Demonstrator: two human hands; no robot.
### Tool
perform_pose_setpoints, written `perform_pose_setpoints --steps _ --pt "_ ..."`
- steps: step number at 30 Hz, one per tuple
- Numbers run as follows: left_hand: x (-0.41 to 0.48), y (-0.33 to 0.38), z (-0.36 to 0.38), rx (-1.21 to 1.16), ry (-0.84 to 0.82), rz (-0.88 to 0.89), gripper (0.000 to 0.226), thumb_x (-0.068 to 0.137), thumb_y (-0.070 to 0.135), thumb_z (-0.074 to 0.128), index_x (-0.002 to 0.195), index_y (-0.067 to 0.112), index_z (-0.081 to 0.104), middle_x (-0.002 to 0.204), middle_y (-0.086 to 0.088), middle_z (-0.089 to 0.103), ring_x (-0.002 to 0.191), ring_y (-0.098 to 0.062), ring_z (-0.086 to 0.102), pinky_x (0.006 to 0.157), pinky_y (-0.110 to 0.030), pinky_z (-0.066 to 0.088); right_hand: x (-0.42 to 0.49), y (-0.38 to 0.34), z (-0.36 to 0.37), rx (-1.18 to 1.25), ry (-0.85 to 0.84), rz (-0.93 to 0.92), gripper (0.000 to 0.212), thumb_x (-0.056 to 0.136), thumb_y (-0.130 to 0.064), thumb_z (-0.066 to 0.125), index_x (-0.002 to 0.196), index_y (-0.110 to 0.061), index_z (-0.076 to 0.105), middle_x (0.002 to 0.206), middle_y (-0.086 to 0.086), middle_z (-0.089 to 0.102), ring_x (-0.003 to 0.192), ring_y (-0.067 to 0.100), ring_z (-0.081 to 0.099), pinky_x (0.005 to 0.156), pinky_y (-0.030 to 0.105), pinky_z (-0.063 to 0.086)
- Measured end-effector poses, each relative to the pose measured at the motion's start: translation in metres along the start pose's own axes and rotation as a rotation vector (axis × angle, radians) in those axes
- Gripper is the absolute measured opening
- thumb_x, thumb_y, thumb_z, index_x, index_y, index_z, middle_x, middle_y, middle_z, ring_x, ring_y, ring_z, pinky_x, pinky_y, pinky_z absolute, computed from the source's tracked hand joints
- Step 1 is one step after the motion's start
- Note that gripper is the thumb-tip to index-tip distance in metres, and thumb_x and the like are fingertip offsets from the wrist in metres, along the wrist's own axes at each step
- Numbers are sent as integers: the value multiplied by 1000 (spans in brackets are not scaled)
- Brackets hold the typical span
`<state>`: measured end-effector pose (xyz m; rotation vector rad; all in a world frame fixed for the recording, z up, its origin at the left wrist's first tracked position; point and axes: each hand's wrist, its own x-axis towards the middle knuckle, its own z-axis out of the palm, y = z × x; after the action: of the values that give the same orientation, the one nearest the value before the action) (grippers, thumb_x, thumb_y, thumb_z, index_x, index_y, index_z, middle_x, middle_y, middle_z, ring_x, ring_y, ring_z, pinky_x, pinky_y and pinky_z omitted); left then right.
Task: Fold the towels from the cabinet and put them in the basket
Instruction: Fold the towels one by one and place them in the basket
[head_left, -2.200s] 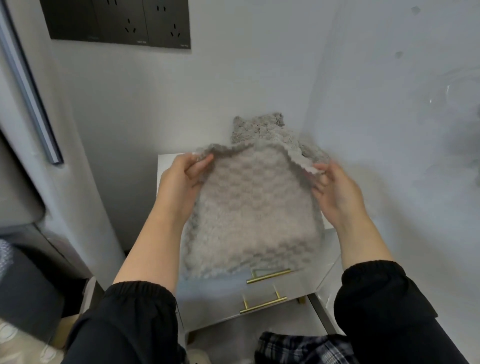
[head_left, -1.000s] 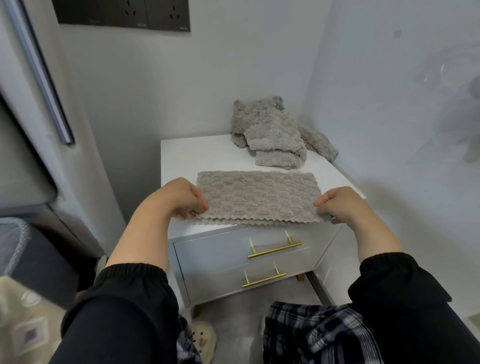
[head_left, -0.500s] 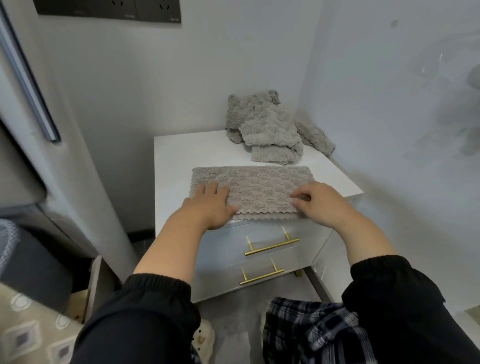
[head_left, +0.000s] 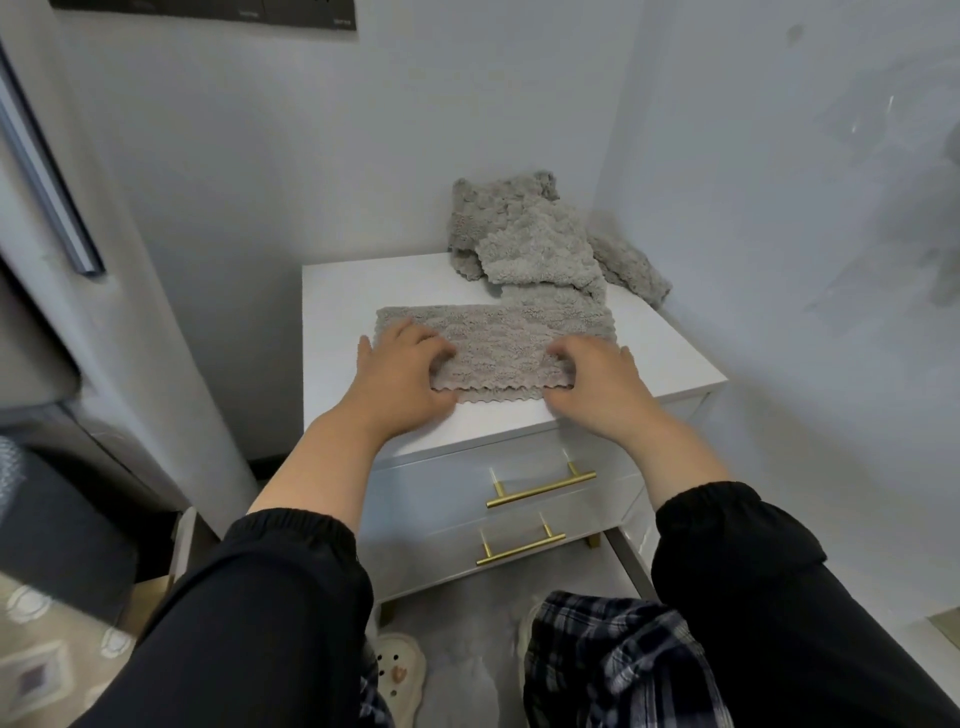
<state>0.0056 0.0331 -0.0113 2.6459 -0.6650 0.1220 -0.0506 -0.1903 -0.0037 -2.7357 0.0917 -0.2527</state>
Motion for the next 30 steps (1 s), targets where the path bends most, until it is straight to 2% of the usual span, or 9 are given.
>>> perform_pose_setpoints --steps 2,4,12,16,20,24,26,28,30 --pt "-1 2 -1 -19 69 74 38 78 23 68 116 21 61 120 -1 55 122 -23 40 104 -41 32 1 -2 4 47 48 -46 32 76 -14 66 108 -16 63 103 2 62 101 23 56 90 36 44" --pt "-3 3 -1 -26 117 102 27 79 13 64 105 14 66 105 -4 60 107 -24 47 89 -32 39 0 -4 6 72 66 -28 20 78 -9 62 97 -15 67 95 2 64 92 23 59 74 29 44" --pt "-4 15 -19 -29 225 111 17 79 5 59 89 12 71 86 0 60 92 -21 53 73 -31 43 -1 -12 -11 84 179 -11 2 84 -13 66 82 -13 67 89 2 63 86 18 55 74 30 45" --pt "-8 20 -21 -22 74 113 21 76 1 56 83 16 68 80 6 52 78 -15 47 66 -26 35 -4 -10 -19 77 65 -18 16 77 -7 70 69 -18 63 77 -4 59 77 15 55 69 28 45" --pt "-10 21 -19 -59 -156 64 19 77 3 56 76 17 67 74 7 57 75 -15 53 66 -24 41 -10 -8 -16 89 -117 -14 12 78 -2 66 73 -12 71 65 -16 57 62 -2 50 64 20 39" --pt "-9 23 -22 -147 -191 -20 30 83 14 56 54 15 50 55 -1 45 52 -15 37 53 -25 32 -11 1 -24 170 -114 64 12 84 -11 65 78 -5 73 74 -4 66 69 5 56 67 22 40" --pt "-9 25 -17 -122 -98 -19 38 87 19 55 52 14 43 52 -3 39 52 -18 34 53 -27 29 -10 13 -31 125 26 151 16 84 -12 61 73 -6 71 73 3 67 72 16 58 64 25 39" --pt "-8 29 -12 -68 10 53 30 91 25 55 62 17 56 67 -2 53 69 -21 49 62 -30 37 -12 28 -39 47 148 298 23 84 -12 54 66 -2 64 65 7 60 67 24 54 57 27 35" --pt "-5 31 -5 -52 23 134 23 93 33 54 107 20 67 111 -5 61 110 -23 49 92 -34 40 -14 41 -44 -59 116 446 30 87 -14 48 60 -3 52 62 8 52 62 27 49 52 27 30"
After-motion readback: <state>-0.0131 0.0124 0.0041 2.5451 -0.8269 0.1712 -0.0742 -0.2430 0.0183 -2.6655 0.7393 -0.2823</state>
